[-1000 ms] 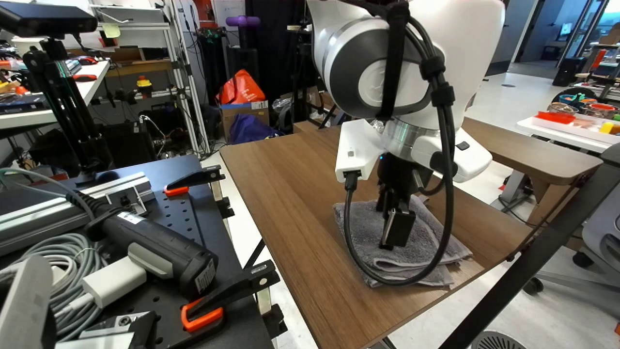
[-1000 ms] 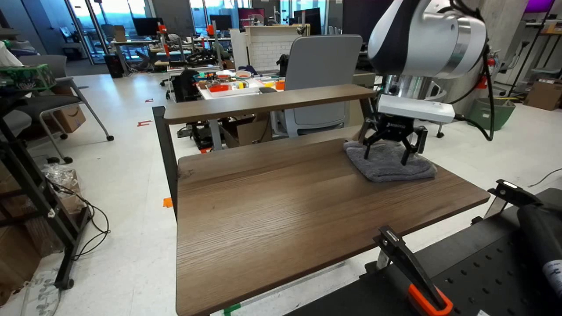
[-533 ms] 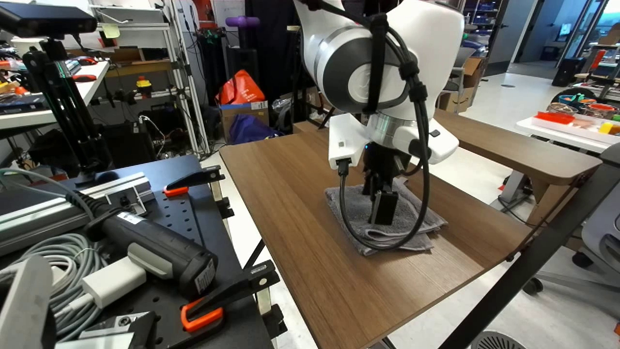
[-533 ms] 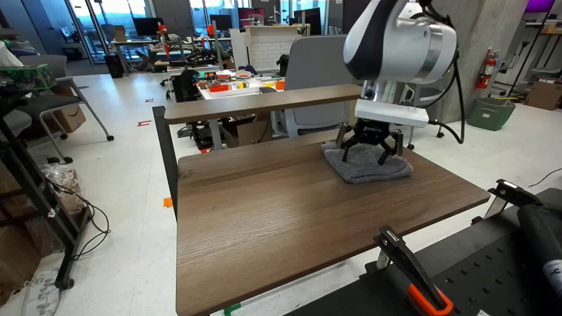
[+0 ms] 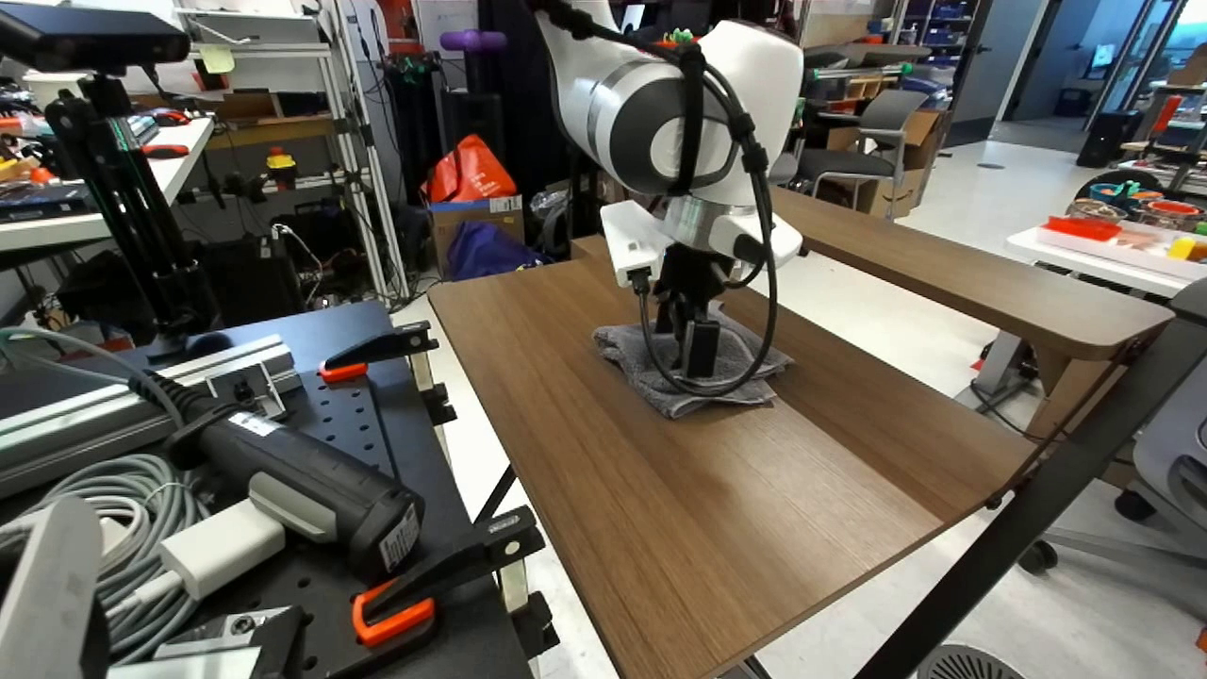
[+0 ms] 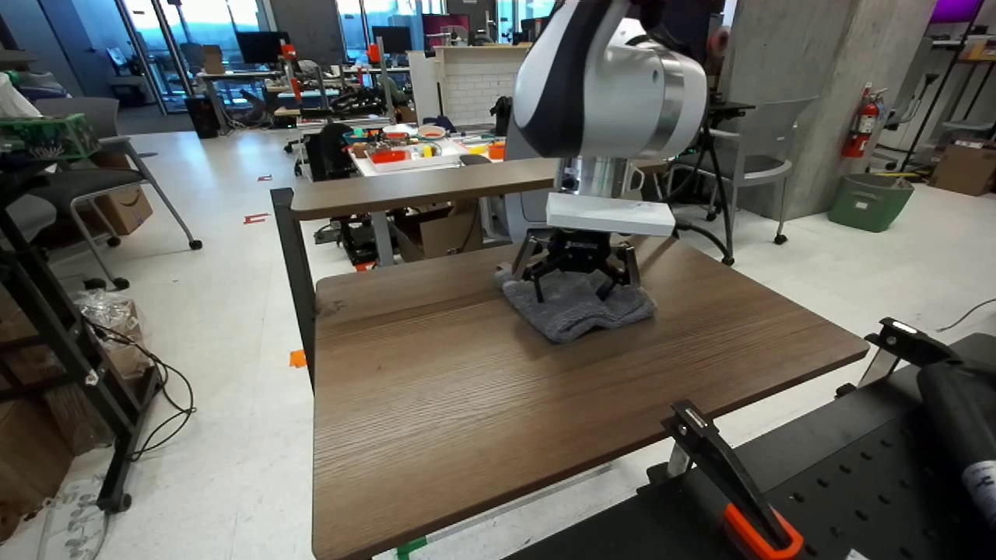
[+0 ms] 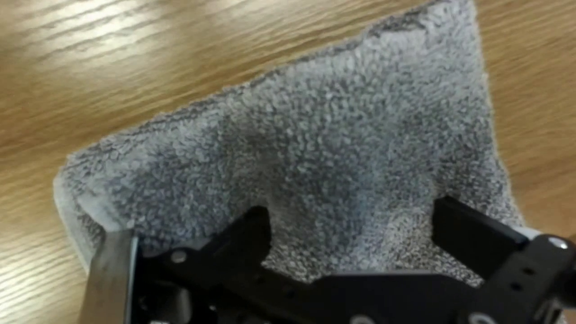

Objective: Slide the towel to the left

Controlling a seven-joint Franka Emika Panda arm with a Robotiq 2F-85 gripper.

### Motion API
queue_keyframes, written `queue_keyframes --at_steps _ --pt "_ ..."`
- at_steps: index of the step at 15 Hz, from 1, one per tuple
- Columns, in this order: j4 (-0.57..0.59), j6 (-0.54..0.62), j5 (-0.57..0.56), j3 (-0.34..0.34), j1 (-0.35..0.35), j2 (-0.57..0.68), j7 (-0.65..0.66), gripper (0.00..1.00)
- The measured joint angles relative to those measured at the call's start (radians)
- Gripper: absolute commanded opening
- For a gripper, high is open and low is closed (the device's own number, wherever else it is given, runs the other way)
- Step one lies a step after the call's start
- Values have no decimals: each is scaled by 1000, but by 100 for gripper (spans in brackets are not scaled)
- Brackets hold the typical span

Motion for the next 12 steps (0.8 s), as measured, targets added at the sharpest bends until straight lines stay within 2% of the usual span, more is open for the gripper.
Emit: queue_keyframes --at_steps 7,10,12 --pt "86 -73 -59 7 93 10 8 100" --pt "61 -73 -85 12 121 -58 7 100" --pt "6 -73 -109 12 135 -142 7 100"
